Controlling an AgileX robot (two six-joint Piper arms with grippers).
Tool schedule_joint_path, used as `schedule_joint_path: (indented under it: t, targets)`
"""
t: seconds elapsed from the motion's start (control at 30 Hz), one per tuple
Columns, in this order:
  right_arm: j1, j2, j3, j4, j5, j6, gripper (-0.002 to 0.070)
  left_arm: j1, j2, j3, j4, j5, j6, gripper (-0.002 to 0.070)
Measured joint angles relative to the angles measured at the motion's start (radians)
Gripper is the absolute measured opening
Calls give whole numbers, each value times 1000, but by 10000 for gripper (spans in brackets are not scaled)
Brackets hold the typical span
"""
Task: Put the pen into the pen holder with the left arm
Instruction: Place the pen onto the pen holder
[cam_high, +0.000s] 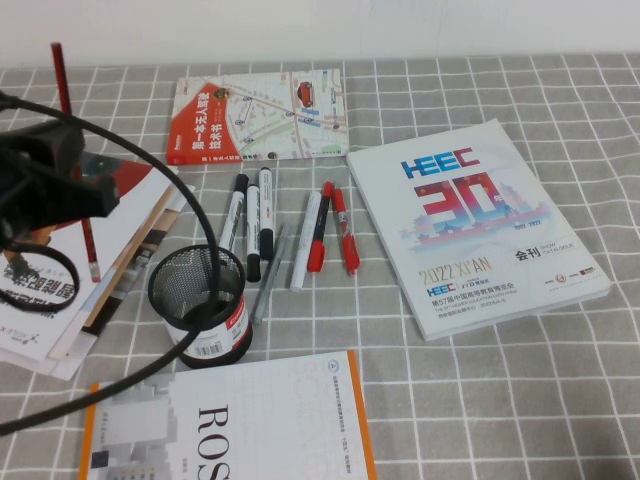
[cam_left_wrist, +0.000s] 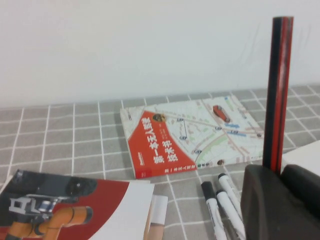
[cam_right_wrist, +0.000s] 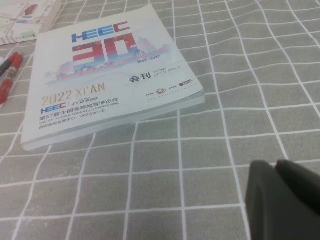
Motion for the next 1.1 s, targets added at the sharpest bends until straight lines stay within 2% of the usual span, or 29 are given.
schedule_joint_path:
  t: [0.17, 0.37, 0.47, 0.73, 1.1]
  targets:
    - [0, 0, 0, 0, 0, 0, -15, -14, 36, 28, 32, -72, -27, 20]
    - [0, 0, 0, 0, 0, 0, -15, -83, 53, 128, 346, -359, -350, 20]
    - [0, 0, 0, 0, 0, 0, -15, -90, 91, 152, 428, -434, -467, 20]
    - [0, 0, 0, 0, 0, 0, -15, -90, 237, 158, 524, -519, -618, 20]
    - [0, 0, 0, 0, 0, 0, -15, -90, 347, 200, 582, -641, -640, 20]
